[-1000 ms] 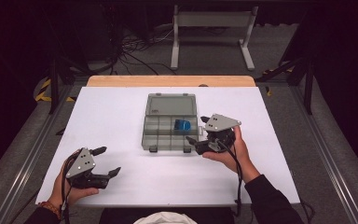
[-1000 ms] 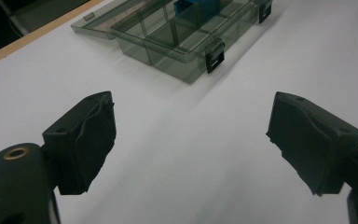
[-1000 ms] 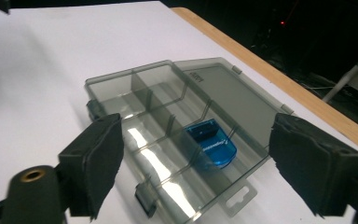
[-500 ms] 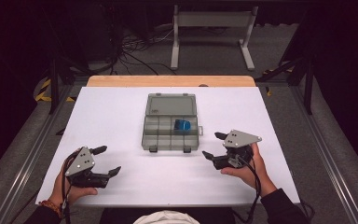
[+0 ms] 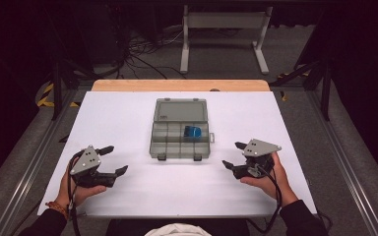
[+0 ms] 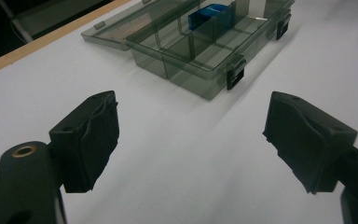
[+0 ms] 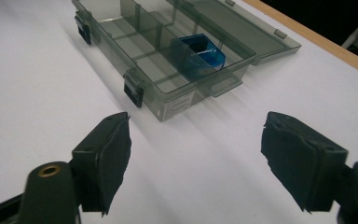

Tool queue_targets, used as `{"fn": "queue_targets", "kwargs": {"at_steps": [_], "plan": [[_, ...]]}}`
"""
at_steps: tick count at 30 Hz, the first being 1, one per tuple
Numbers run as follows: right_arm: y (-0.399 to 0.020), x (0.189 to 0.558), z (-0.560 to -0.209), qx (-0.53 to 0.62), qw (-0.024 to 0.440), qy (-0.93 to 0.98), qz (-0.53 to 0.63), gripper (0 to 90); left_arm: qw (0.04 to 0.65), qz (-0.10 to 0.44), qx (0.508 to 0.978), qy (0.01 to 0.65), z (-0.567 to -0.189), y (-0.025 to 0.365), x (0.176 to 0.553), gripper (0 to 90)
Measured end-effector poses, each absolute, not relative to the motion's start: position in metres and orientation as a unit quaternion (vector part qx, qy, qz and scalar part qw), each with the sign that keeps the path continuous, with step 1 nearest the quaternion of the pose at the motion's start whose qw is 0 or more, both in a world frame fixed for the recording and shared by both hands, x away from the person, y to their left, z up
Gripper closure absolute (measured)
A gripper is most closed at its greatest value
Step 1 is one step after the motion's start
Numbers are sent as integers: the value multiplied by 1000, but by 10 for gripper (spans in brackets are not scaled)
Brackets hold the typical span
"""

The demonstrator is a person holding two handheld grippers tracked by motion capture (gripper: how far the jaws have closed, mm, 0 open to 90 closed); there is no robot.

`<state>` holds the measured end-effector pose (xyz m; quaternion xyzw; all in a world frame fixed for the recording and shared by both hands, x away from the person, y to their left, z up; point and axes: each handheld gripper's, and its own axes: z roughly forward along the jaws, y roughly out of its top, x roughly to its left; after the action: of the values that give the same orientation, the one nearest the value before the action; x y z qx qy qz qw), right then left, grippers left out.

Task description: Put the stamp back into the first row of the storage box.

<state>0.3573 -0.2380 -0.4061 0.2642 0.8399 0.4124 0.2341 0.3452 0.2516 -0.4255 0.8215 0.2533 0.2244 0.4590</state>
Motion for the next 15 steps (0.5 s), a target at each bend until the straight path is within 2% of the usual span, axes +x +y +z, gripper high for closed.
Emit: {"fn": "queue_targets", "kwargs": {"at_steps": [8, 12, 13, 15], "plan": [[-239, 365, -402, 276, 248, 838, 401, 428, 455, 238, 819, 255, -417, 252, 348, 298], [-235, 373, -398, 286, 243, 836, 401, 570, 447, 242, 822, 258, -414, 253, 350, 413], [-234, 375, -398, 287, 239, 836, 402, 619, 445, 243, 823, 256, -413, 253, 350, 476], [-231, 379, -399, 286, 238, 840, 394, 666, 440, 242, 826, 257, -412, 252, 355, 528]]}}
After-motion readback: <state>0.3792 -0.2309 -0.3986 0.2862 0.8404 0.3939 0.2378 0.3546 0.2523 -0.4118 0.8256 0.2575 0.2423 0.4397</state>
